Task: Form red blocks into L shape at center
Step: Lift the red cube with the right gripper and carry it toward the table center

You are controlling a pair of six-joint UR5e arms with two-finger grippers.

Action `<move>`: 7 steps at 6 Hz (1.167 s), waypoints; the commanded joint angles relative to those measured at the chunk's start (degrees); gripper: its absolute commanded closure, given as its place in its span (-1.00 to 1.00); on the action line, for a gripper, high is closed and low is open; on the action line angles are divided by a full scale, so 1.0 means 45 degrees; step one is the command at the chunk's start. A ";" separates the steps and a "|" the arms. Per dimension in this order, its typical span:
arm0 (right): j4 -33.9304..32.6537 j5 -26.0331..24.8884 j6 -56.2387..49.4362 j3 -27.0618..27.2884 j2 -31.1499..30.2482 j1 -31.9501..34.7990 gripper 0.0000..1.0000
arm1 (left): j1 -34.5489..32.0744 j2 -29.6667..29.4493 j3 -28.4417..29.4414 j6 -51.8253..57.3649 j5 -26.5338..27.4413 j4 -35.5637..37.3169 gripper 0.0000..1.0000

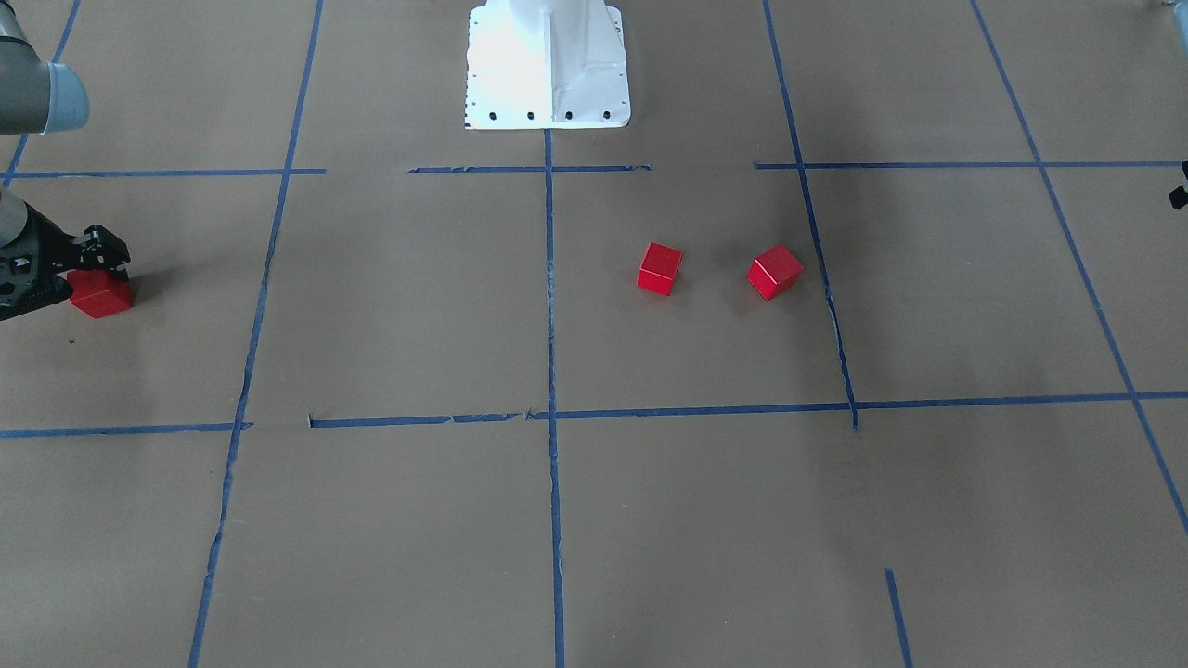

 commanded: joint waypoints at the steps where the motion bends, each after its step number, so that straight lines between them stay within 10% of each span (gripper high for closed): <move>1: -0.0021 -0.0003 0.0050 -0.0023 0.0013 -0.0128 -0.58 | 0.0000 0.0000 -0.0020 0.0000 0.0000 -0.0005 -1.00; 4: -0.0235 0.0114 0.0166 0.1004 0.0033 -0.0071 0.62 | 0.0000 0.0000 -0.0020 0.0000 0.0000 -0.0005 -1.00; 7: -0.3921 0.0017 0.4481 0.3473 0.2887 -0.0573 0.83 | 0.0000 0.0000 -0.0039 0.0000 0.0000 -0.0005 -1.00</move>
